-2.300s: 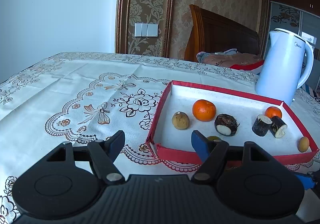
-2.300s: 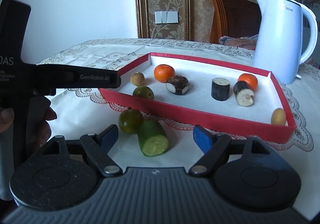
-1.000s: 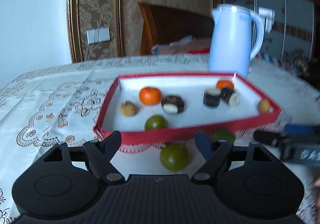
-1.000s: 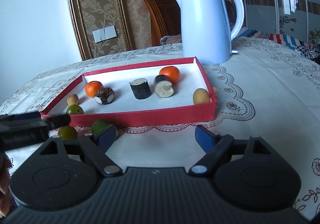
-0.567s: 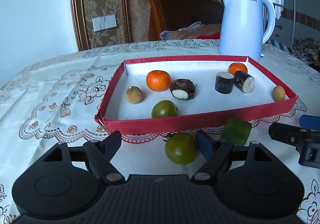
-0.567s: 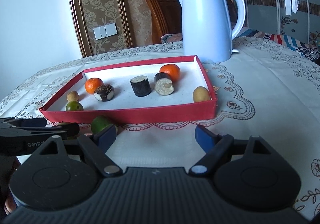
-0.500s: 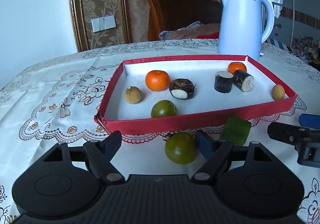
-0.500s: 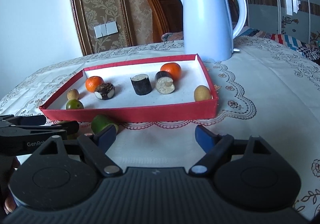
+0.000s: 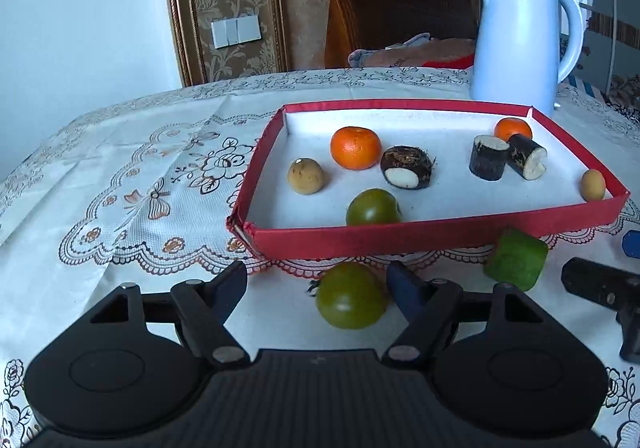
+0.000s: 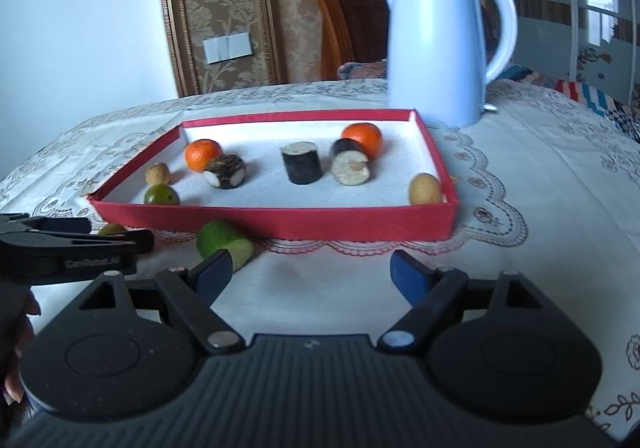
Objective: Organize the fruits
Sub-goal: 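Grasp the green cucumber piece with the right gripper while the left gripper grasps the dark green fruit, then carry the cucumber piece and dark green fruit over the red tray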
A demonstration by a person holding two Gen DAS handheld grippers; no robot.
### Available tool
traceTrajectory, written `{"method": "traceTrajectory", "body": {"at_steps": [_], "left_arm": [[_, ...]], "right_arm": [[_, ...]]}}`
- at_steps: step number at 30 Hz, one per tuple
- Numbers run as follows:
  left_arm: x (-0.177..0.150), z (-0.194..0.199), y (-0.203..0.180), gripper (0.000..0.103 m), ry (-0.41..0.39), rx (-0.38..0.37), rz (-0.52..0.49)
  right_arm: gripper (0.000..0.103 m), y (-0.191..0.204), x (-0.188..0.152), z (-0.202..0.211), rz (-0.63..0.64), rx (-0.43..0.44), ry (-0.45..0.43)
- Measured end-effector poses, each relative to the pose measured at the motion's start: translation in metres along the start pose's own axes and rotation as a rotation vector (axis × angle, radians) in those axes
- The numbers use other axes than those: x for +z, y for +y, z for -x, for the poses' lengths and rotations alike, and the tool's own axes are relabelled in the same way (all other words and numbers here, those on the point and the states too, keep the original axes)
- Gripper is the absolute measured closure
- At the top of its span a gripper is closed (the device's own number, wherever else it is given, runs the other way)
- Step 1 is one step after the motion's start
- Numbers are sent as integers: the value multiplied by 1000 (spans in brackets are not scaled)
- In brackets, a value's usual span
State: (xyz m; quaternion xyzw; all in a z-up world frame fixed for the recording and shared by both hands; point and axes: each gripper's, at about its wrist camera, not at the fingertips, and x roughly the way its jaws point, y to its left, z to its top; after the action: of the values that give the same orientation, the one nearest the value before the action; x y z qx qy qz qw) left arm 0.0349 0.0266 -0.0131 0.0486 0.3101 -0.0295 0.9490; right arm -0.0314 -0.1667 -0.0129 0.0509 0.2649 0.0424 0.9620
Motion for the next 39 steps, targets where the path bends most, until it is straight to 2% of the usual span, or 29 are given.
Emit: {"method": "traceTrajectory", "body": {"at_steps": [16,26,35,39], "left_arm": [[0,-1,8,26,13,11,52],[-1,0,7,26,15,12,45],[-1,0,7,26,15,12,45],[-1,0,7,26,16,11,45]], "right_arm": [[19,35,13,-24,107,20,30],[39,43,18,-38,130,48,65],[68,50,16,-39,150,101,84],[68,51,16,-38,156,106,84]]}}
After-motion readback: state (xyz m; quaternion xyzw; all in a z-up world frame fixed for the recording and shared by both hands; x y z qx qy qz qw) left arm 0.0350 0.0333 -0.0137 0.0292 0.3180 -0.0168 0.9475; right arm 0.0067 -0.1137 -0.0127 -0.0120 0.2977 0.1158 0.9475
